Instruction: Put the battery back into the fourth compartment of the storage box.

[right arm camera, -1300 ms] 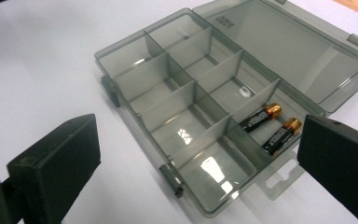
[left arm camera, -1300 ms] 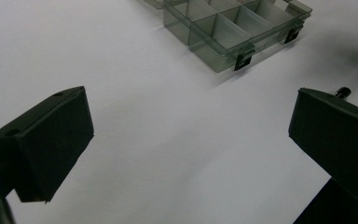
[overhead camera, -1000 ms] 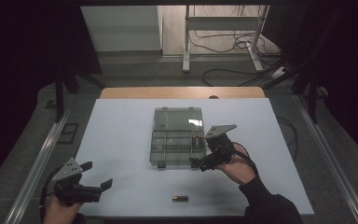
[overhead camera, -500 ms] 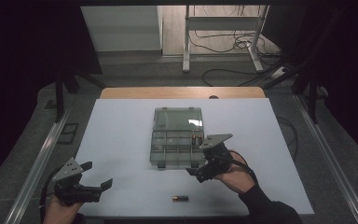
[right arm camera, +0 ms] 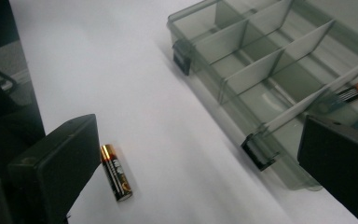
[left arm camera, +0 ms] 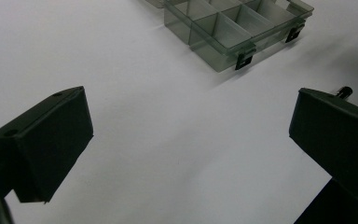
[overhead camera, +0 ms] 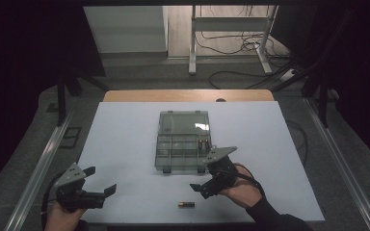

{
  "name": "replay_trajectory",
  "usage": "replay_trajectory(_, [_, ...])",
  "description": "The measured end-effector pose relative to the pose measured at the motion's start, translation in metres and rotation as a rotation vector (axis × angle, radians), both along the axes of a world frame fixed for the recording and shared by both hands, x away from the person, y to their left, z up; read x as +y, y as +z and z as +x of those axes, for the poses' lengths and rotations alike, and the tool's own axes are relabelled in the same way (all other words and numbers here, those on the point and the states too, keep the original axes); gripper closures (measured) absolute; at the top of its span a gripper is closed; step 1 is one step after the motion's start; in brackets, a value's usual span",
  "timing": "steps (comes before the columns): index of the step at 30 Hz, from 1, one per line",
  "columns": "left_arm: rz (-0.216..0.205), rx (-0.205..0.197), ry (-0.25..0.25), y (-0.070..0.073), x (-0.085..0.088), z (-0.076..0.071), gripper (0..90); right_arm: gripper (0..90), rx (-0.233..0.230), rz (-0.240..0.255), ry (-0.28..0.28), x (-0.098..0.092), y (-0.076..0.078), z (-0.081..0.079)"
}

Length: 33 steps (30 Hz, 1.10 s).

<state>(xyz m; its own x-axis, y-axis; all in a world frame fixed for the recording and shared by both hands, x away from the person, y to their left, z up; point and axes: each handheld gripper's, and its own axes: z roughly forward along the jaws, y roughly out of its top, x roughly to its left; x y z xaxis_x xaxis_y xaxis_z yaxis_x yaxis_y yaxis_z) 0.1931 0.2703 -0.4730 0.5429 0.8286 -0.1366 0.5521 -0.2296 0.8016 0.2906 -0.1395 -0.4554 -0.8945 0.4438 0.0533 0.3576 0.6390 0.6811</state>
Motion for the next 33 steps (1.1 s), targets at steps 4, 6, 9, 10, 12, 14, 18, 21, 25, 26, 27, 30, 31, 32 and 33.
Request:
replay_trajectory(4, [0.000, 0.000, 0.001, 0.000, 0.000, 0.000, 0.1, 0.0, 0.015, -0.035, 0.009, 0.004, -0.005, -0.003])
replay_trajectory(6, [0.001, 0.000, 0.000, 0.000, 0.000, 0.000, 0.1, 0.0, 0.007, -0.063, 0.016, 0.006, -0.008, -0.005])
replay_trajectory(9, [0.002, 0.001, 0.001, 0.000, 0.000, 0.000, 0.2, 0.0, 0.017, -0.096, 0.033, 0.009, -0.011, -0.006])
replay_trajectory(10, [0.002, 0.001, 0.001, 0.000, 0.000, 0.000, 0.2, 0.0, 0.029, -0.099, 0.038, 0.010, -0.012, -0.007])
replay_trajectory(12, [0.002, 0.002, 0.002, 0.000, 0.000, 0.000, 0.2, 0.0, 0.033, -0.104, 0.047, 0.011, -0.012, -0.008])
replay_trajectory(14, [0.002, 0.003, 0.003, 0.000, 0.000, 0.000, 0.2, 1.9, 0.039, -0.113, 0.050, 0.013, -0.013, -0.009])
replay_trajectory(18, [0.002, 0.003, 0.004, 0.000, 0.000, 0.000, 0.3, 10.7, 0.044, -0.144, 0.055, 0.016, -0.016, -0.010])
replay_trajectory(21, [0.002, 0.005, 0.005, 0.000, 0.000, 0.000, 0.3, 18.7, 0.066, -0.164, 0.077, 0.019, -0.020, -0.011])
replay_trajectory(25, [0.004, 0.005, 0.004, 0.000, 0.000, 0.000, 0.4, 29.3, 0.086, -0.193, 0.111, 0.025, -0.025, -0.016])
replay_trajectory(26, [0.004, 0.005, 0.004, 0.000, 0.000, 0.000, 0.4, 32.1, 0.088, -0.200, 0.119, 0.027, -0.026, -0.017])
replay_trajectory(27, [0.004, 0.005, 0.005, 0.000, -0.001, 0.000, 0.5, 33.6, 0.093, -0.203, 0.125, 0.028, -0.026, -0.017])
replay_trajectory(30, [0.006, 0.005, 0.004, 0.000, -0.001, 0.001, 0.5, 36.9, 0.111, -0.202, 0.140, 0.032, -0.028, -0.018])
replay_trajectory(31, [0.006, 0.005, 0.004, 0.000, -0.001, 0.001, 0.5, 38.4, 0.107, -0.206, 0.147, 0.033, -0.029, -0.019])
replay_trajectory(32, [0.007, 0.005, 0.005, 0.000, -0.001, 0.001, 0.5, 40.2, 0.106, -0.210, 0.150, 0.034, -0.030, -0.020])
replay_trajectory(33, [0.007, 0.006, 0.005, 0.000, -0.001, 0.001, 0.5, 41.8, 0.105, -0.216, 0.155, 0.036, -0.030, -0.021])
